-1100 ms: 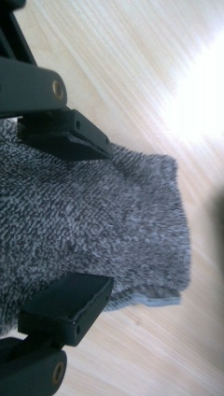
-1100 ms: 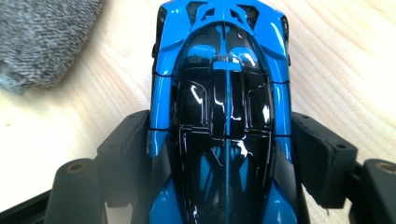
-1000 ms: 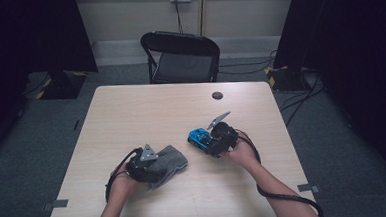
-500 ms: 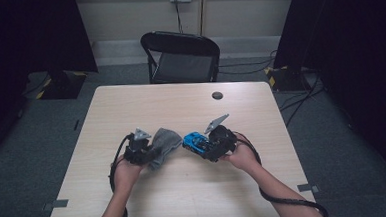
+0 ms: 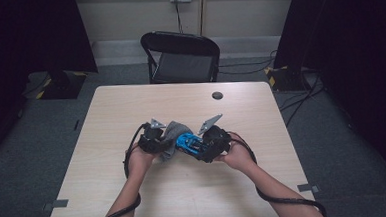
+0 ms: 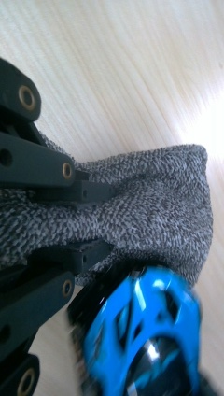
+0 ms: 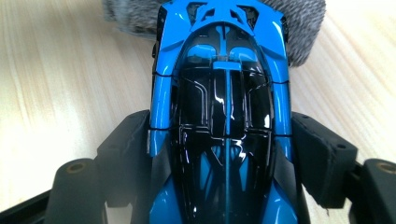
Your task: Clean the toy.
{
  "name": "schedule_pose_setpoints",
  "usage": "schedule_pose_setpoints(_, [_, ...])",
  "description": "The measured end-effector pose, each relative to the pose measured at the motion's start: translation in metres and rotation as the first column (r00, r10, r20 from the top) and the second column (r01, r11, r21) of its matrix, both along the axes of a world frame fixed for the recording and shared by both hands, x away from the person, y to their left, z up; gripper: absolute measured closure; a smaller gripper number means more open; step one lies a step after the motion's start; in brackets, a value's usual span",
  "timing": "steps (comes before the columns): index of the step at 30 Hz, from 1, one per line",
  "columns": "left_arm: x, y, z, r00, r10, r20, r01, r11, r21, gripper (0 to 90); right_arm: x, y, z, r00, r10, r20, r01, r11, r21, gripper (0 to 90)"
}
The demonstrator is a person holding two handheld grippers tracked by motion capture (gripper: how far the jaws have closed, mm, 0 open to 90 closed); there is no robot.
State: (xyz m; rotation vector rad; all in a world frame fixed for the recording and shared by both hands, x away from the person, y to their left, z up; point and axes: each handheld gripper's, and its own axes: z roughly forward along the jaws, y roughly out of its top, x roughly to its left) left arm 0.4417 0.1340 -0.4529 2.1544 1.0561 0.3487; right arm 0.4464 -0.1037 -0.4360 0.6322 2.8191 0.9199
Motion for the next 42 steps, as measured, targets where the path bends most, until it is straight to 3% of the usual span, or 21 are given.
schedule_pose_setpoints(7, [-0.012,0.001,0.007,0.9946,-0.097,0.038,0.096,0.9951,0.026,76.0,0.009,-0.004,-0.007,0.9993,-0.034,-0.013,0.034,0.9993,-0.012,26.4])
schedule_pose_setpoints(22, [-0.038,0.010,0.007,0.9816,-0.190,0.019,0.190,0.9817,-0.008,75.9,0.024,-0.011,-0.005,0.9940,-0.108,-0.014,0.108,0.9941,-0.010,26.4])
schedule_pose_setpoints(25, [-0.040,0.019,0.007,0.9854,-0.170,0.014,0.170,0.9855,-0.002,75.7,0.027,-0.015,-0.004,0.9919,-0.126,-0.017,0.126,0.9921,0.001,26.4])
schedule_pose_setpoints(28, [-0.034,0.034,0.007,0.9955,-0.084,0.043,0.083,0.9963,0.022,75.0,0.026,-0.019,0.001,0.9917,-0.128,-0.017,0.128,0.9915,0.025,26.4])
schedule_pose_setpoints(34, [-0.014,0.046,0.008,0.9965,0.015,0.082,-0.018,0.9994,0.029,74.8,0.015,-0.014,0.007,0.9969,-0.078,-0.005,0.078,0.9962,0.037,26.4])
schedule_pose_setpoints(38, [-0.004,0.038,0.013,0.9959,0.009,0.090,-0.011,0.9998,0.017,74.8,0.007,-0.007,0.008,0.9990,-0.045,-0.002,0.045,0.9986,0.029,26.4])
schedule_pose_setpoints(42, [0.000,0.024,0.017,0.9940,-0.043,0.100,0.040,0.9986,0.034,74.8,0.004,-0.002,0.006,0.9996,-0.030,-0.003,0.030,0.9992,0.028,26.4])
